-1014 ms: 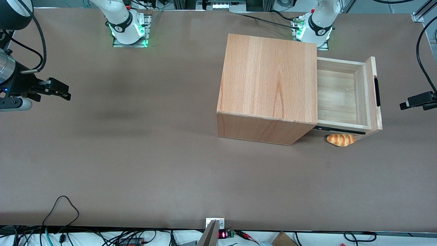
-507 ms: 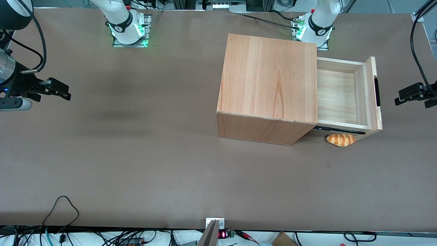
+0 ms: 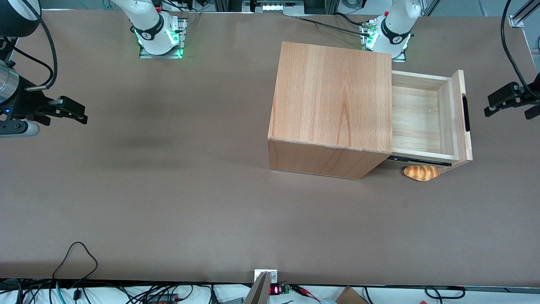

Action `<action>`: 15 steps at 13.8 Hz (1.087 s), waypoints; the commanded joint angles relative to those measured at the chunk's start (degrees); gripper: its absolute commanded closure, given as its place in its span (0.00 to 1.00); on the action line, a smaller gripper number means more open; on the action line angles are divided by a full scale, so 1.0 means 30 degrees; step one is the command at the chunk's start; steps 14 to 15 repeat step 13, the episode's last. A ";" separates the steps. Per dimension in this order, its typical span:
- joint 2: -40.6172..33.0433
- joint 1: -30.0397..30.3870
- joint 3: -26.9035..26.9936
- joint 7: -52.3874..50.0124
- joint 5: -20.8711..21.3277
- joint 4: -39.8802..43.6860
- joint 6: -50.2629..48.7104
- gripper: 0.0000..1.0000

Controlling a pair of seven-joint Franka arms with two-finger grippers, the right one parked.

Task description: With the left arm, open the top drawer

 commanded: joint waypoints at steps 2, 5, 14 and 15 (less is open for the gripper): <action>-0.2132 -0.0099 -0.0094 -0.0337 0.0460 -0.3072 0.1654 0.00; -0.2077 -0.0099 -0.0123 -0.0366 0.0489 -0.2843 0.1187 0.00; -0.2019 -0.0070 -0.0094 -0.0336 0.0431 -0.2521 0.0895 0.00; -0.2019 -0.0070 -0.0094 -0.0336 0.0431 -0.2521 0.0895 0.00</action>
